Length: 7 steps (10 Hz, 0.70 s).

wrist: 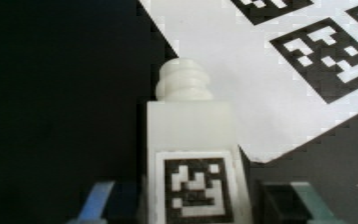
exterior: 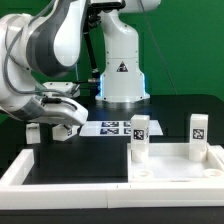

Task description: Assemble square table

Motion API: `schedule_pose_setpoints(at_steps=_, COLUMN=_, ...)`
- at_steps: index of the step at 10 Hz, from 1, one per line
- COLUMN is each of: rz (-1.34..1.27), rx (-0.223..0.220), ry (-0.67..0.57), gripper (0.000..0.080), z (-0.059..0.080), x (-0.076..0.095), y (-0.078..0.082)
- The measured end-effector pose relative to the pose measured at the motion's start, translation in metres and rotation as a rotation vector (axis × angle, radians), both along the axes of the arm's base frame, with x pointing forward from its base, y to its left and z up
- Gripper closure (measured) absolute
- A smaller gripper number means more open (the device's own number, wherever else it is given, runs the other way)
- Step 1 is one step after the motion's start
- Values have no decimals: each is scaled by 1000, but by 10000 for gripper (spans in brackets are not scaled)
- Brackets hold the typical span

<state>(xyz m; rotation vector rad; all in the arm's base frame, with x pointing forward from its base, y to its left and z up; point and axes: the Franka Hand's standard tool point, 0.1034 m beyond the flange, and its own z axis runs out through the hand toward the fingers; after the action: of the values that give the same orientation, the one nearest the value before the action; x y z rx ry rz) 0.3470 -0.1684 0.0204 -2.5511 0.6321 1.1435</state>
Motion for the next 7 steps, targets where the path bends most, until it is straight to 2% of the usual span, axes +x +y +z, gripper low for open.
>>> schedule_pose_setpoints(at_steps=1, rz=7, rx=10, ry=11, gripper=514, z=6, x=0, y=1)
schedule_pose_setpoints(at_steps=3, rz=30, rx=53, ry=-23, gripper=514, z=54, x=16, y=11)
schedule_pose_setpoints(at_steps=5, rz=33, rx=82, ry=-47, gripper=514, z=84, x=25, y=17)
schedule_pose_setpoints(at_steps=7, rz=29, rx=90, ry=-18, gripper=514, z=78, x=20, y=18)
